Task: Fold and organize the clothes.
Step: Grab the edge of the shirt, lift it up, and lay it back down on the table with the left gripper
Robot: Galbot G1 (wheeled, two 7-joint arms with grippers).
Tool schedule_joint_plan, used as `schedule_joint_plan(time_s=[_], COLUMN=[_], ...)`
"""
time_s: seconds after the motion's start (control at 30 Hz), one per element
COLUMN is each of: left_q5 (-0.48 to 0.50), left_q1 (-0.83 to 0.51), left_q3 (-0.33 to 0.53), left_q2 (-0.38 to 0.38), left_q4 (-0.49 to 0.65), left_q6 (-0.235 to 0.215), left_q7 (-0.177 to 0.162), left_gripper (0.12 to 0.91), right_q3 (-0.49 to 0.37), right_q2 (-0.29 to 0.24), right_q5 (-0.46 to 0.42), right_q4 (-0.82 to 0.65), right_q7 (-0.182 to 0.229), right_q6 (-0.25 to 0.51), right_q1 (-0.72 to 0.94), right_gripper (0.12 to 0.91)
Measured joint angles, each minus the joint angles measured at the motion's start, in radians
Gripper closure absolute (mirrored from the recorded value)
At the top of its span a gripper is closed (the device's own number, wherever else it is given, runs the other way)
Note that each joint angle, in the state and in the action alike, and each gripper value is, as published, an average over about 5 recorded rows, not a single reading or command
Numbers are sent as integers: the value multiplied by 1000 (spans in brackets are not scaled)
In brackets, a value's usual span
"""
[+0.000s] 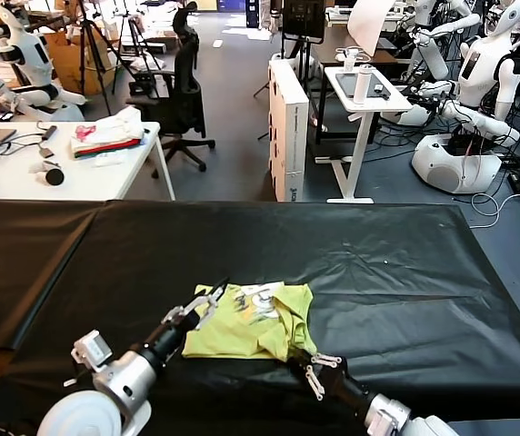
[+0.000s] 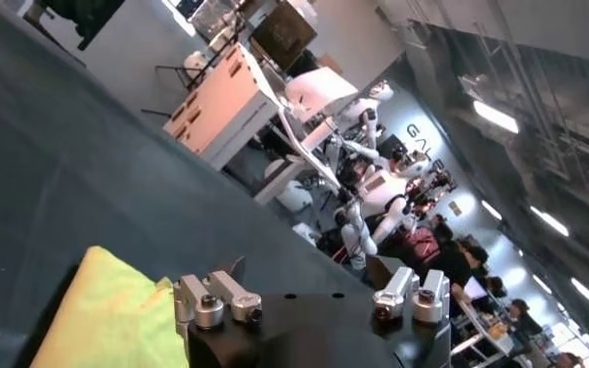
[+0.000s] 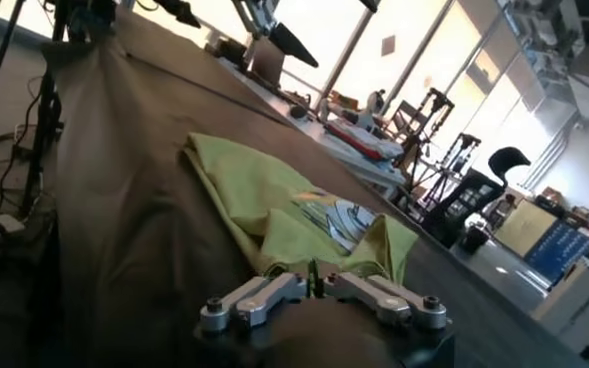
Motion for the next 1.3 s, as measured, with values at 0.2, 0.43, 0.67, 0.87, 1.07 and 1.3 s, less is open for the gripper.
schedule_joint_plan(time_s=[0.2, 0.43, 0.67, 0.87, 1.07, 1.3], left_q5=[16, 33, 43, 67, 73, 74], left_q1=[9, 13, 24, 33, 37, 40], left_q3=[1, 6, 4, 3, 3, 4], left_q2=[-6, -15, -19, -27, -32, -35], left_q4=[0, -2, -9, -11, -13, -17], left_q6=[0, 0, 0, 0, 0, 0], left_q7=[7, 11, 15, 31, 34, 34], left_gripper=[123, 123, 123, 123, 123, 123], right_q3=[5, -1, -38, -54, -59, -58], right_q2=[-16, -30, -31, -36, -37, -37], right_q5=[21, -2, -9, -15, -16, -14], right_q4=[20, 13, -17, -25, -28, -29], right_q7=[5, -6, -11, -16, -16, -15], right_q6=[18, 24, 18, 18, 19, 20], right_q1=[-14, -10, 37, 55, 62, 61], right_gripper=[880, 553, 164, 183, 299, 449])
